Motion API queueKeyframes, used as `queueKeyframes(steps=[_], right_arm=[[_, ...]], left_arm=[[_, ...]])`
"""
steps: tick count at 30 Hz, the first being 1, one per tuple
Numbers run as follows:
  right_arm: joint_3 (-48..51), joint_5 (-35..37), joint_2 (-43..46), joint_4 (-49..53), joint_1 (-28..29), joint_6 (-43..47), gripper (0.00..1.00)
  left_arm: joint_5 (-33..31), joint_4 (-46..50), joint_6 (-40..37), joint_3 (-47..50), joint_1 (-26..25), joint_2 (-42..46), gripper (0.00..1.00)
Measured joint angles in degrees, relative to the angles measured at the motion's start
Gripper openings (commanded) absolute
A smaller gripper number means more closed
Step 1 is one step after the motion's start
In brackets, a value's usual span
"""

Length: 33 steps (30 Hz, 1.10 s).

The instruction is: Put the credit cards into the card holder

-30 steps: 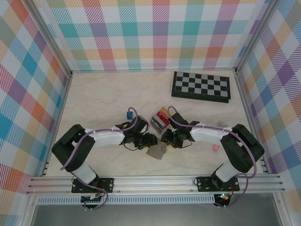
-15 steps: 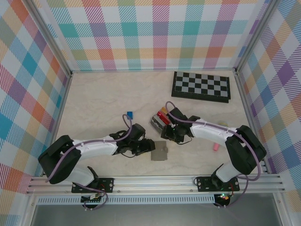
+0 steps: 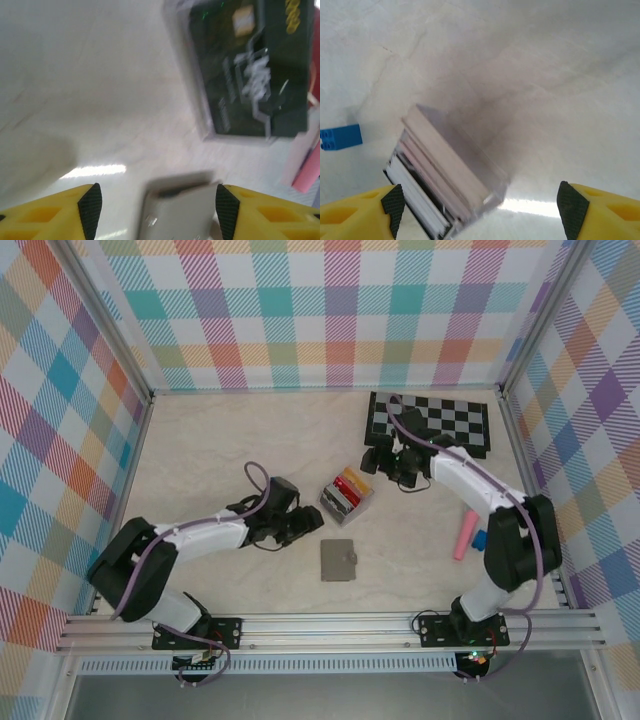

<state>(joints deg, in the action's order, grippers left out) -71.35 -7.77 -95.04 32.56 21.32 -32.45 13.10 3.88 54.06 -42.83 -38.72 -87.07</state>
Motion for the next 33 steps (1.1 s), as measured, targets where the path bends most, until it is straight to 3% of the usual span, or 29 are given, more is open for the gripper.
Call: queueKeyframes(steps=[3, 6, 19, 23, 28, 33], right_arm=[[-2.54, -5.2, -5.92, -0.98, -1.49, 0.42, 0.82], [-3.89, -8.79, -9.62, -1.09, -1.86, 0.42, 0.82], [-3.08, -17.68, -12.37, -4.68, -3.02, -0.15, 0.77], [-0.22, -17.66, -11.32, -4.87, -3.91, -0.72, 0.78], [-0.37, -11.85, -8.41, -1.01, -5.14, 0.24, 0.8], [-3.98, -5.57, -3.89, 4.09, -4.7, 4.42, 0.68]], left_arm=[[0.61, -0.04, 0.04, -5.38, 1.25, -5.57, 0.45], [0.74, 0.68, -0.04, -10.62, 2.08, -10.64, 0.4], [2.05, 3.5, -0.96, -19.54, 2.19, -19.69, 0.39], [2.91, 3.74, -1.64, -22.14, 2.19, -21.7, 0.39], [2.01, 5.38, -2.67, -22.16, 2.19, -21.35, 0.42], [-1.84, 6.91, -3.3, -16.04, 2.19, -13.88, 0.47]])
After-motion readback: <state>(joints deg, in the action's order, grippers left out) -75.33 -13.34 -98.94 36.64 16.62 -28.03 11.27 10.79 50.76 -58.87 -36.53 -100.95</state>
